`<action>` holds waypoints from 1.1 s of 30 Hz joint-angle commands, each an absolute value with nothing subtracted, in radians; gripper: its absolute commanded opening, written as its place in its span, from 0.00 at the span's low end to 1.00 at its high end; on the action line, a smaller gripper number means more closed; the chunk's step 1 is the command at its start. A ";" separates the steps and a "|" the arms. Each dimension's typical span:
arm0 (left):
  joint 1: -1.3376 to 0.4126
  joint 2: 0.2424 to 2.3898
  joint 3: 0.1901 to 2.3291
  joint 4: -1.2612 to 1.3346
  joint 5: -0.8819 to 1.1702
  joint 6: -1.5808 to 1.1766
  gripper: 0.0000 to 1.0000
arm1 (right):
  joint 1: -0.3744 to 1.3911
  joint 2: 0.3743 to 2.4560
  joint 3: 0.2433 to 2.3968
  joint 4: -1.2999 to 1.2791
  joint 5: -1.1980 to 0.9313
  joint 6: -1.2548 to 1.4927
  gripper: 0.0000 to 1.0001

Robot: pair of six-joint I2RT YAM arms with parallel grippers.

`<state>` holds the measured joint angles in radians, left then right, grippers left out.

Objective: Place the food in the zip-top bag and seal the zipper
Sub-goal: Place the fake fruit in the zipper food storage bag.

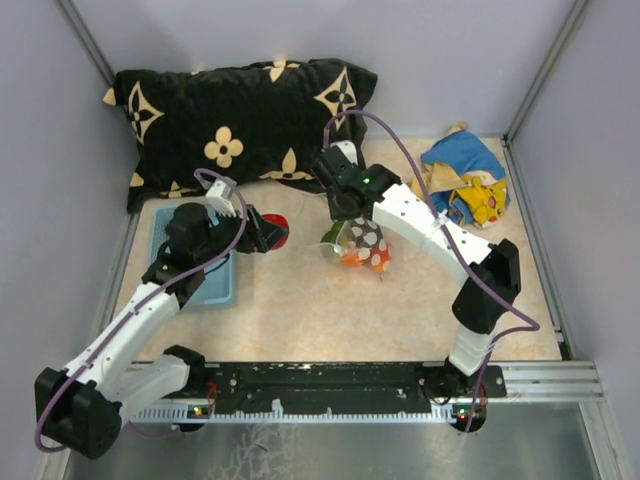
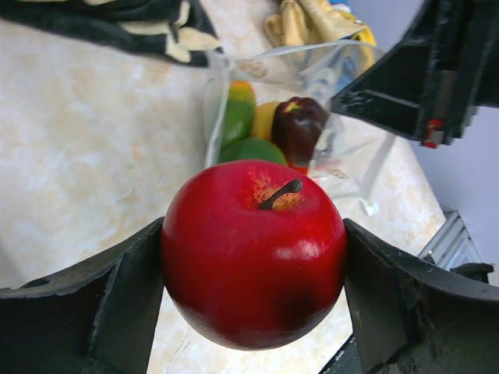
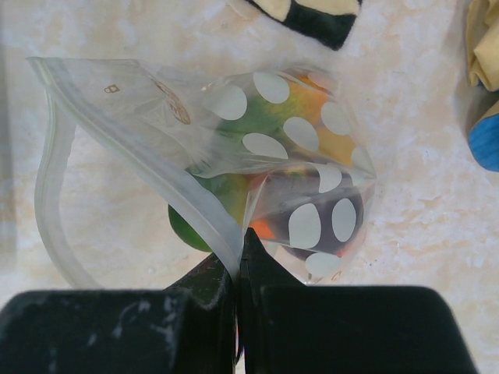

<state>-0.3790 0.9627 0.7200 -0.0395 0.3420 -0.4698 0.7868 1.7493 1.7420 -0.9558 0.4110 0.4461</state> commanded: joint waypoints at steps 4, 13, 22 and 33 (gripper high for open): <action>-0.482 1.023 0.730 0.198 0.297 -0.480 0.55 | 0.785 1.695 1.736 -0.884 0.360 0.429 0.00; -0.604 1.133 0.753 0.331 0.193 -0.411 0.55 | 0.790 1.660 1.670 -0.811 0.291 0.410 0.00; -0.667 1.187 0.707 0.488 0.138 -0.328 0.57 | 0.790 1.596 1.646 -0.792 0.247 0.411 0.00; -0.734 1.267 0.678 0.559 0.002 -0.225 0.59 | 0.790 1.569 1.627 -0.765 0.185 0.399 0.00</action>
<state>-0.7174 1.2472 0.6743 0.4927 0.0933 -0.2867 0.7879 1.6295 1.6344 -0.8215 0.2218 0.4133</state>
